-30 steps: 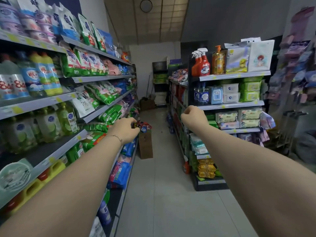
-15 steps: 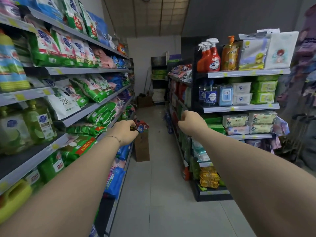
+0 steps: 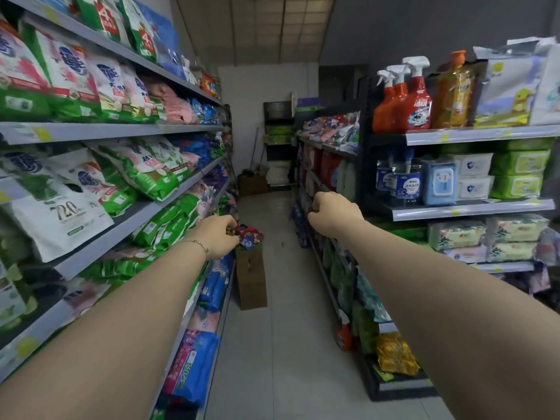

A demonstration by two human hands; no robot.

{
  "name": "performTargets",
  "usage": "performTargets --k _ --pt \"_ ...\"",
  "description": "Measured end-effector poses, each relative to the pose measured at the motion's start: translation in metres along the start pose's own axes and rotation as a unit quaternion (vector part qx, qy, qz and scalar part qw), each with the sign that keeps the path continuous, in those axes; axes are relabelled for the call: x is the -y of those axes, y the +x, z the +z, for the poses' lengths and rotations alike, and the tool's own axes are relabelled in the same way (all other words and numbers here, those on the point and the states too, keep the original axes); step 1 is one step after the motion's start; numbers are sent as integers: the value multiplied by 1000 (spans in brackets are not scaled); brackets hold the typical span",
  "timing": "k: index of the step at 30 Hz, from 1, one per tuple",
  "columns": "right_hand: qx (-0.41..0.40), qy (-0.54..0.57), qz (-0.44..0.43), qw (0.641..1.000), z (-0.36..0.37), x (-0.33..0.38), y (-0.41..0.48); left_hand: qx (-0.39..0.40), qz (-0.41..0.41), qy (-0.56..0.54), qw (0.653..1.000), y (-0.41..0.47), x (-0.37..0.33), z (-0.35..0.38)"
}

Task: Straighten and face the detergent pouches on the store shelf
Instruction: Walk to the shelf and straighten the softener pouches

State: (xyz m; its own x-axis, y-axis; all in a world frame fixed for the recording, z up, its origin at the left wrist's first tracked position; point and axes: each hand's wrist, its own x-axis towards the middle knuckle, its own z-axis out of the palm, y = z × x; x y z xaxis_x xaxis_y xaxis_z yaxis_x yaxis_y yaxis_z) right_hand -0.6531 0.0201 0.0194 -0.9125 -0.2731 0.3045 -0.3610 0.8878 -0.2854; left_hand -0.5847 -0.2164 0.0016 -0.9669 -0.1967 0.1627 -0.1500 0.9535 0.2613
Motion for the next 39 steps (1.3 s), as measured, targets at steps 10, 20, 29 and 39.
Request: performTargets --k 10,20,29,39 --pt "4 6 27 1000 55 -41 143 17 13 13 1000 153 15 34" --pt "1 -4 5 1000 82 -75 337 -13 5 12 1000 346 15 43" --pt "22 -8 -6 1000 134 -98 471 -3 -11 4 1000 474 25 75" --pt "-3 -21 2 1000 182 -119 605 -20 9 6 1000 631 46 104"
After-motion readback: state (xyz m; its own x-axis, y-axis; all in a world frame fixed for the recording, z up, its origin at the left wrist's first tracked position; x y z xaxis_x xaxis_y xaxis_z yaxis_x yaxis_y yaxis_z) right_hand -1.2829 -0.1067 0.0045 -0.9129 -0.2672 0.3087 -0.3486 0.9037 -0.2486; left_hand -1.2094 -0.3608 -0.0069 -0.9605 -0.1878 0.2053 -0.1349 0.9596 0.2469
